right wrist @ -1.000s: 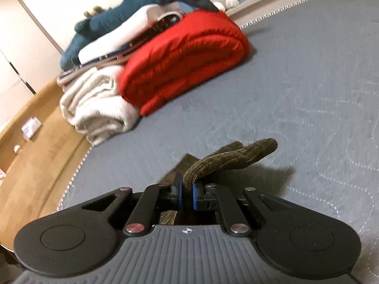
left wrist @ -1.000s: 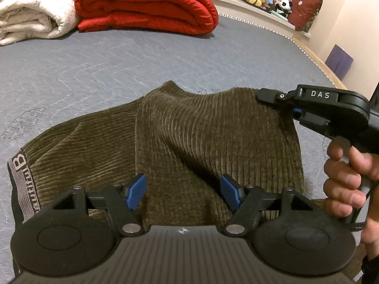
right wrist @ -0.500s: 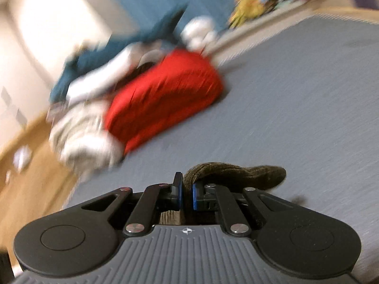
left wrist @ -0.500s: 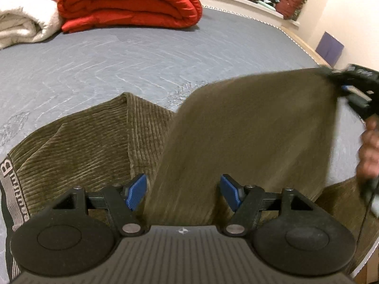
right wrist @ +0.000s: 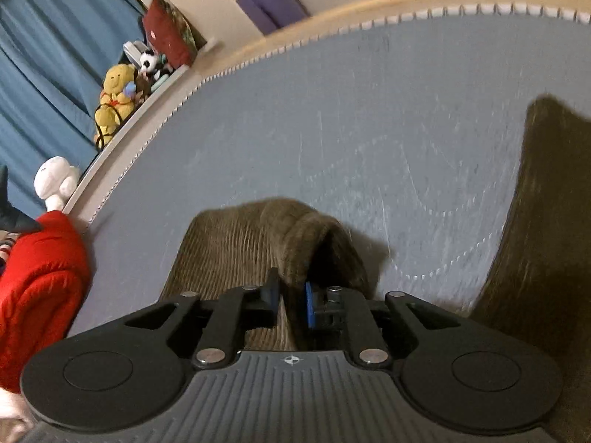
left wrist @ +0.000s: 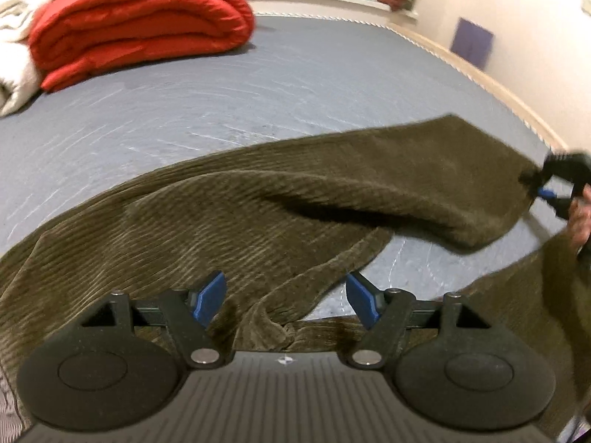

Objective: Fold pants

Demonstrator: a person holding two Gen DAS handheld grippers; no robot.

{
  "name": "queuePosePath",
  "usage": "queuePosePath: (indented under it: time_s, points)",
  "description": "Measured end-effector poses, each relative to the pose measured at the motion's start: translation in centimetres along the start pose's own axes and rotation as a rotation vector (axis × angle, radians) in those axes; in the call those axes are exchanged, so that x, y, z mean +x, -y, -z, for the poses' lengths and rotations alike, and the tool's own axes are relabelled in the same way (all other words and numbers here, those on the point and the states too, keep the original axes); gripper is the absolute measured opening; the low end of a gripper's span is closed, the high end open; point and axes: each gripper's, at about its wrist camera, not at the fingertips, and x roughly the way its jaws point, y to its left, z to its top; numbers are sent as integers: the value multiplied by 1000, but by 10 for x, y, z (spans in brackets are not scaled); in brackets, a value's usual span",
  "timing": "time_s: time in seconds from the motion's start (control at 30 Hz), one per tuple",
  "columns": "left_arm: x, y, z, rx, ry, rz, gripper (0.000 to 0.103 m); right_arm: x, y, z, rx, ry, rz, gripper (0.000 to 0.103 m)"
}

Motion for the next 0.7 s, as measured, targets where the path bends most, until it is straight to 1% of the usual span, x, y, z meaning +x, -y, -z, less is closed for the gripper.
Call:
queuePosePath:
  time_s: [0.07, 0.13, 0.2, 0.3, 0.4, 0.5, 0.53, 0.57, 0.6, 0.63, 0.67, 0.7]
  points:
    - [9, 4, 3, 29, -6, -5, 79, 4, 8, -7, 36, -31, -51, 41]
    - [18, 4, 7, 52, -15, -14, 80, 7, 17, -15, 97, -49, -85, 43]
    - [23, 5, 11, 82, -16, -29, 82, 10, 31, -23, 173, -69, -131, 48]
    - [30, 7, 15, 129, -12, -52, 82, 19, 46, -31, 282, -98, -194, 53]
    - [38, 10, 18, 156, -8, -55, 82, 33, 61, -39, 389, -136, -226, 54]
    - [46, 17, 20, 210, 15, -60, 82, 44, 71, -48, 463, -145, -239, 53]
    - [49, 20, 21, 233, 22, -67, 82, 46, 73, -49, 472, -139, -240, 51]
    - [52, 24, 22, 264, 29, -82, 82, 48, 73, -51, 468, -129, -236, 44]
    - [55, 28, 24, 298, 38, -101, 79, 49, 73, -53, 449, -118, -228, 32]
    - [57, 32, 26, 329, 50, -111, 73, 50, 71, -55, 424, -110, -224, 29]
    - [58, 34, 28, 360, 66, -116, 69, 51, 69, -57, 397, -102, -220, 23]
    - [59, 36, 29, 390, 76, -118, 57, 52, 66, -59, 368, -95, -219, 20]
